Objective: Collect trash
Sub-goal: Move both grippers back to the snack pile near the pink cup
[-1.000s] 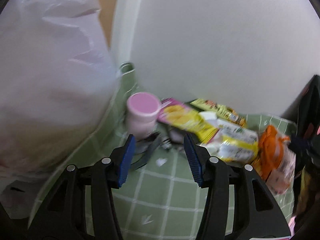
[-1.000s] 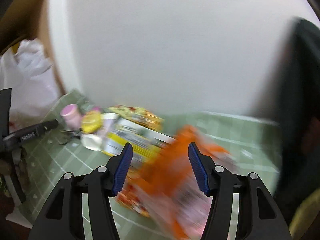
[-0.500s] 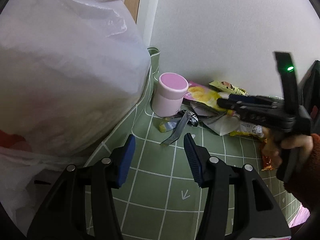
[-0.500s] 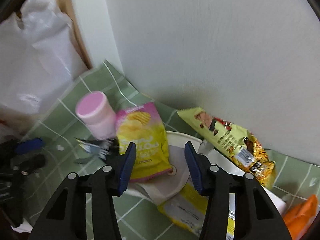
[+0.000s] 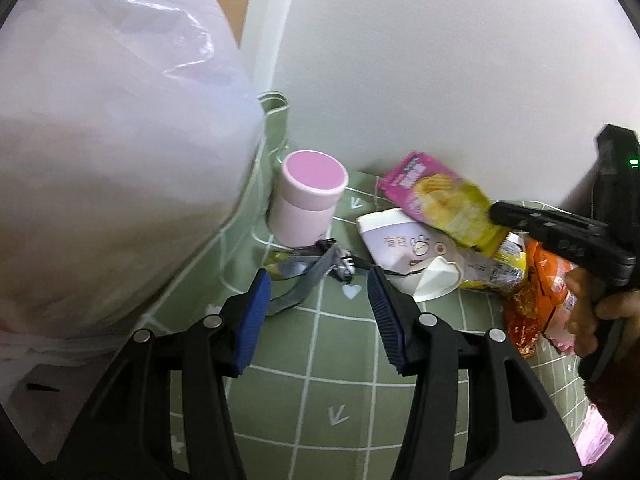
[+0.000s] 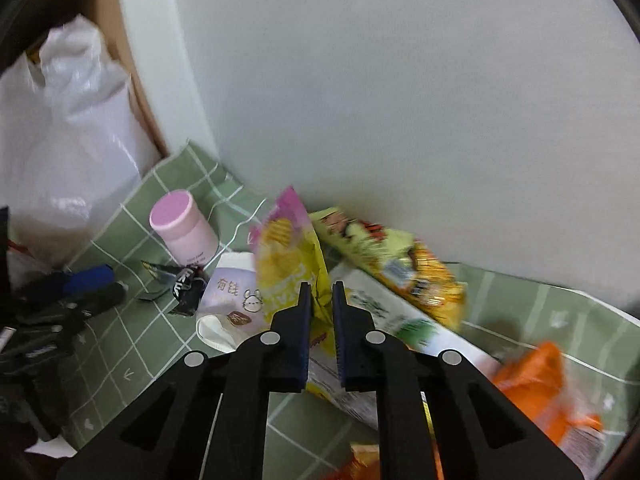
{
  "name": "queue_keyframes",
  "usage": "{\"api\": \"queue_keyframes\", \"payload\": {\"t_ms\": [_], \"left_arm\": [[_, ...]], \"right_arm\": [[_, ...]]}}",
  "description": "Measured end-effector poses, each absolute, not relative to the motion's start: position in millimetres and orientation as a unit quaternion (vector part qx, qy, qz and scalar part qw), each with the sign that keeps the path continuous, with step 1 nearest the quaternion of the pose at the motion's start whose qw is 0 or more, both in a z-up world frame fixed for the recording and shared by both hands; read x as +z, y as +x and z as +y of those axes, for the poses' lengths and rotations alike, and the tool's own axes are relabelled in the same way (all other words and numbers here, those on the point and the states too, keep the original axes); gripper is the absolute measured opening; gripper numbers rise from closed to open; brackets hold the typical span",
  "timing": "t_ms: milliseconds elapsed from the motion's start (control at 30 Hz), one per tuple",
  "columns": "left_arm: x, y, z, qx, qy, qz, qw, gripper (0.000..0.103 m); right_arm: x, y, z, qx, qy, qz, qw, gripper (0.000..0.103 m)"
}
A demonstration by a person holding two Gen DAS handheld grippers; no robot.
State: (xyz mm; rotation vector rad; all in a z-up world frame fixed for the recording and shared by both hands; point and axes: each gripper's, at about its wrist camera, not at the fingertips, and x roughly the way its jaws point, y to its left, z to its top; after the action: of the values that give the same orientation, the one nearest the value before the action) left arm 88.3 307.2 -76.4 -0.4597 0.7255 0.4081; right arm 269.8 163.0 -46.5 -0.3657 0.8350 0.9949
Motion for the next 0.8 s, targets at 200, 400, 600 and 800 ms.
{"api": "queue_keyframes", "payload": {"t_ms": [200,400,600,800], "left_arm": [[-70.7,94.1,310.4,0.183,-0.232,0.336,0.894,0.049],[-69.2,116.1,315.4,0.177,-0.212,0.351,0.895,0.052],[-87.6,149.2,315.6,0.173,-0.183,0.390,0.886,0.052],[-103.8,158.6,312.3,0.147,-0.224,0.414,0.870,0.051]], "right_arm": [[-19.7,272.5,116.4,0.433,-0.142,0.373,0.809,0.011],[-9.5,269.8,68.7,0.395,-0.122,0.369,0.833,0.011],[-16.2,273.5,28.9,0.363,-0.099,0.382,0.844,0.011],[-21.3,276.6,-3.6,0.333,-0.094,0.389,0.854,0.011]]}}
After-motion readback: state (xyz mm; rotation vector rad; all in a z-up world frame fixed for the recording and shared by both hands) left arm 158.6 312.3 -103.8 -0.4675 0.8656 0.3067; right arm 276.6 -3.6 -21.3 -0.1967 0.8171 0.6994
